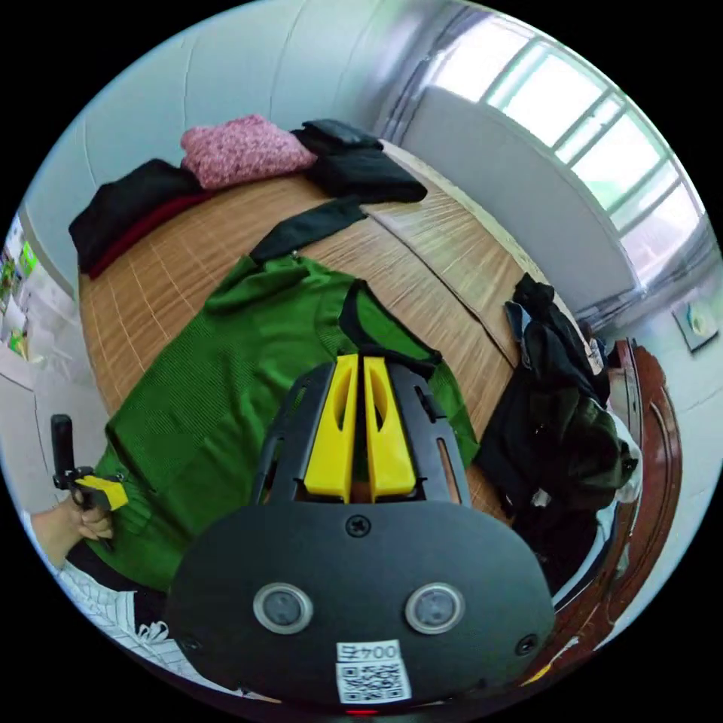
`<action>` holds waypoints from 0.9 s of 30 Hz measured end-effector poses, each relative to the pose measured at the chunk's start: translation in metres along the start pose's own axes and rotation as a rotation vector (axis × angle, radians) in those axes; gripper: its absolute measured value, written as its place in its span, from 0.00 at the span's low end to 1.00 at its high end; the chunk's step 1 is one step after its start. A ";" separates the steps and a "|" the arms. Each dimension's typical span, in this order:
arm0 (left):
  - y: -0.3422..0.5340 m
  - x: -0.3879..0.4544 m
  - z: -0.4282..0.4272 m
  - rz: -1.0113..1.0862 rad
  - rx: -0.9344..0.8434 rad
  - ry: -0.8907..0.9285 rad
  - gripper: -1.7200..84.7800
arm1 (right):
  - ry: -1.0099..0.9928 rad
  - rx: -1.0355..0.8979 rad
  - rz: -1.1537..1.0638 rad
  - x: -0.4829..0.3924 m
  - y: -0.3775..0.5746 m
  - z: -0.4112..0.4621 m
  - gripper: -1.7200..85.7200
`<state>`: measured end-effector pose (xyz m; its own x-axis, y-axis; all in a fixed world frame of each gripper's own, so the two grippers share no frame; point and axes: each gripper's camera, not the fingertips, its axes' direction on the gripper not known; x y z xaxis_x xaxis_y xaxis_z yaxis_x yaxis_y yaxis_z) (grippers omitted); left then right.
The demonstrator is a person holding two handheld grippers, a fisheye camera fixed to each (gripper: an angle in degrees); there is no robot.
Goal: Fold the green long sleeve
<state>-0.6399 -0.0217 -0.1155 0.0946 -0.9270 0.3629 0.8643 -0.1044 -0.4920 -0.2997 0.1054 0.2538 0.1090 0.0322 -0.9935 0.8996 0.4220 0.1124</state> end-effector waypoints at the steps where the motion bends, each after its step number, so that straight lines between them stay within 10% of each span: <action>1: 0.001 -0.006 -0.001 0.000 -0.001 -0.002 0.02 | 0.031 -0.050 -0.070 -0.033 -0.012 0.022 0.03; 12: 0.020 -0.075 0.008 0.013 -0.018 -0.031 0.02 | -0.038 0.021 -0.272 -0.130 -0.006 0.030 0.20; 20: 0.045 -0.142 0.024 0.028 -0.026 -0.068 0.02 | -0.558 0.214 0.439 0.016 0.161 0.014 0.14; 27: 0.071 -0.190 0.061 0.101 -0.087 -0.170 0.04 | -0.479 0.112 0.784 0.082 0.330 0.072 0.11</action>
<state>-0.5668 0.1693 -0.1712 0.2671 -0.8608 0.4333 0.8012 -0.0515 -0.5962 0.0372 0.1818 0.2110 0.8448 -0.1173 -0.5220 0.5274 0.3472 0.7755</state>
